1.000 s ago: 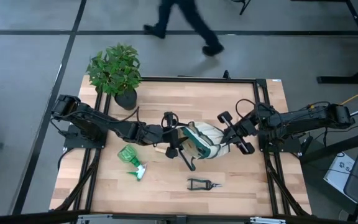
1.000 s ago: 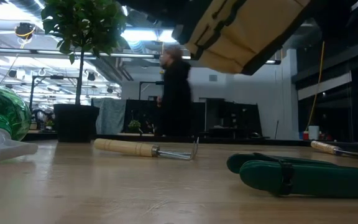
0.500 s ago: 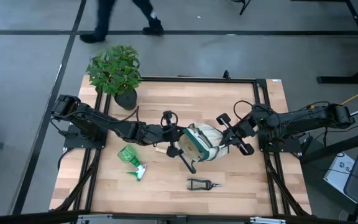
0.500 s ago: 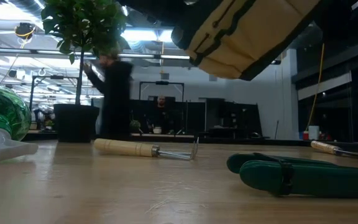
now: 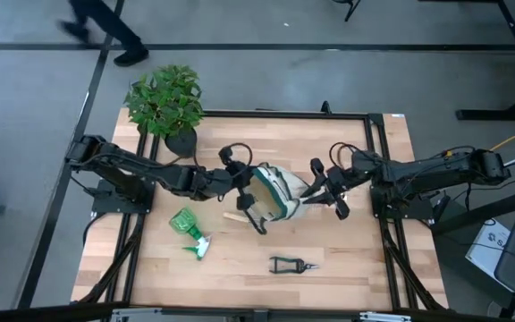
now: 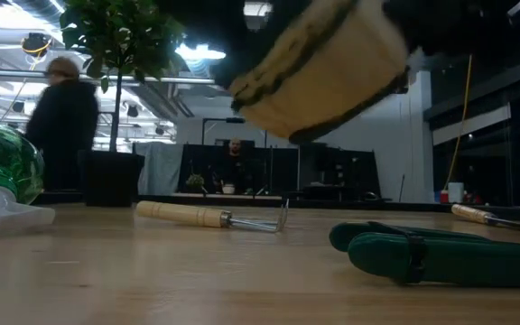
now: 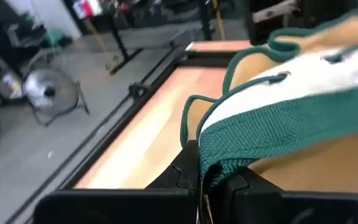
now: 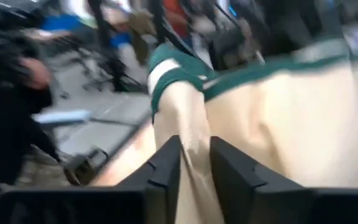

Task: Pick & Place Garden tools in Gardening bag
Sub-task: Prepare the green gardening bag

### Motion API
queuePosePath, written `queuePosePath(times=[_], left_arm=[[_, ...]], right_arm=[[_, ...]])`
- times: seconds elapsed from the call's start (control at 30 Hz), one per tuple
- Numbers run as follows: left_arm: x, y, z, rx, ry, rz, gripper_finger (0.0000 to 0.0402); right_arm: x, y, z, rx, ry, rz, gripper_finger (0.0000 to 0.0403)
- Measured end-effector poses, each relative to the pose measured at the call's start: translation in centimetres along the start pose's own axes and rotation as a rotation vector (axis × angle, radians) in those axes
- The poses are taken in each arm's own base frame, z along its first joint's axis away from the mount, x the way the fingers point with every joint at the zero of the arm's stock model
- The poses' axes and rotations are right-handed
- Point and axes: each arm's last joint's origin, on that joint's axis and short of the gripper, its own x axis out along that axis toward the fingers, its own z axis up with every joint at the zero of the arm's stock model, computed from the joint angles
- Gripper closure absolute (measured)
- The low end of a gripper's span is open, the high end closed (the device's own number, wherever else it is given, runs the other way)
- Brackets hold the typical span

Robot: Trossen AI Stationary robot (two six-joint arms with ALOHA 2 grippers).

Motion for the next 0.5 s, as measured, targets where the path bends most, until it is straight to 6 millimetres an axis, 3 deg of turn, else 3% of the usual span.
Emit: queuePosePath(times=[0.27, 0.5], left_arm=[[0.9, 1.6, -1.4, -0.149, 0.135, 0.055, 0.0397], [1.0, 1.8, -1.8, -0.197, 0.163, 0.099, 0.0397]], right_arm=[[-0.3, -0.9, -1.8, 0.073, 0.162, -0.305, 0.0229], [-0.4, -1.4, -1.4, 0.031, 0.108, -0.489, 0.0213]])
